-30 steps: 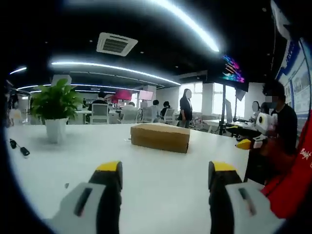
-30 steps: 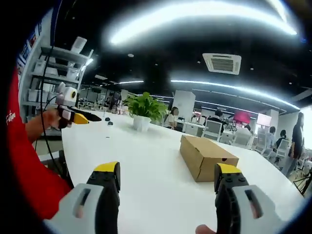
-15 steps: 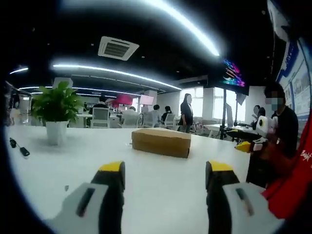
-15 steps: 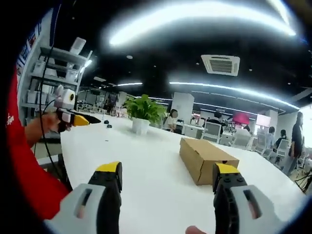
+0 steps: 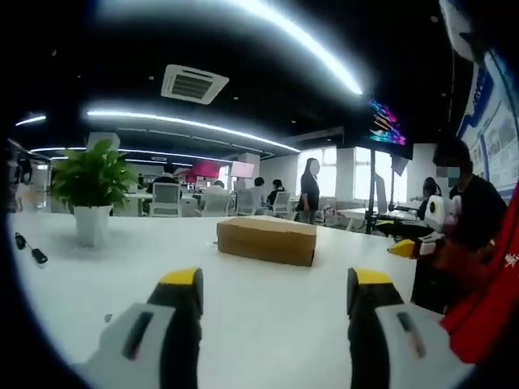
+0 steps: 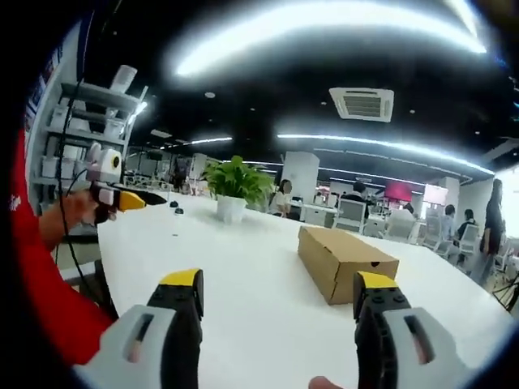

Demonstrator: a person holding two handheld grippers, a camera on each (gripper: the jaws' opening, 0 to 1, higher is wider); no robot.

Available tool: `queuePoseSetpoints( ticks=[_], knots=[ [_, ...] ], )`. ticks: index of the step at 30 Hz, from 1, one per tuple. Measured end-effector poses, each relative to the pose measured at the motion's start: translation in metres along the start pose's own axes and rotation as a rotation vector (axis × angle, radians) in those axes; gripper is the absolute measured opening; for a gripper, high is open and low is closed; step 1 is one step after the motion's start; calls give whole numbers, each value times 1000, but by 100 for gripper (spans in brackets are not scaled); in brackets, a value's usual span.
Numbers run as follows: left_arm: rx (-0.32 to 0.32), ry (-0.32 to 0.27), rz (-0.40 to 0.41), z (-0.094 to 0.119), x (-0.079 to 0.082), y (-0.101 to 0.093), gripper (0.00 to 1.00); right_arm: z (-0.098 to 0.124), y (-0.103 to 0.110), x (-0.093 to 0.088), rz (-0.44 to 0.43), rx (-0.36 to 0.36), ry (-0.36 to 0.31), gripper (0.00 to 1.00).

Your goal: Operate the shoe box by opening the lid, removing the specified soft item, and placing it in the target area until the item is outside and the box remains undamaged.

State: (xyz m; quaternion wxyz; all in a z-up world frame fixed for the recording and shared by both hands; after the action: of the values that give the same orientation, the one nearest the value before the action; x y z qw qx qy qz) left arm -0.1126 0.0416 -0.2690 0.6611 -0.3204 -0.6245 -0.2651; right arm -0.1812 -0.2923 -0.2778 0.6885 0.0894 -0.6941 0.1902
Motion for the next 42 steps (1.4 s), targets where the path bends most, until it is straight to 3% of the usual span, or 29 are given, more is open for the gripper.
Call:
queuePoseSetpoints(
  ticks=[6, 12, 15, 17, 23, 30, 35, 39, 42],
  knots=[
    [-26, 24, 23, -5, -7, -4, 71, 2, 1, 0, -1, -3, -2, 84],
    [-61, 24, 1, -9, -8, -6, 70, 0, -7, -6, 39, -55, 47, 77],
    [-55, 14, -6, -9, -7, -5, 72, 1, -8, -5, -22, -77, 19, 78],
    [-44, 11, -4, -9, -8, -1, 76, 2, -9, -3, -65, -75, -18, 81],
    [-7, 37, -23, -6, -17, 10, 82, 2, -9, -3, -15, -94, -25, 87],
    [-18, 13, 32, -12, -13, 16, 93, -5, -3, -4, -28, -81, -20, 96],
    [-35, 9, 7, -12, -11, 19, 99, -8, 3, -4, -17, -60, -11, 99],
    [-42, 16, -7, -15, -8, 22, 99, -7, 2, -3, -1, -76, 0, 97],
    [-53, 23, -27, -24, -2, 19, 99, -5, -3, -7, 49, -119, 66, 87]
  ],
)
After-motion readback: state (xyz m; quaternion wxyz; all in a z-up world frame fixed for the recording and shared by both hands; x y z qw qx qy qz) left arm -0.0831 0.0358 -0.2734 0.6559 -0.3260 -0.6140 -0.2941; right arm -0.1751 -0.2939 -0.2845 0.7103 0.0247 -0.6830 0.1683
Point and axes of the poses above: the point that each gripper's makers call its tool centre point, and the gripper's own axes: z roughly backward along the fingers, y roughly to its left, x roughly out of its top, the point moved 8 cm from there along z, roughly backward along the fingers, and after that the axes turned 1 degree about y, right-handed, at the moved point
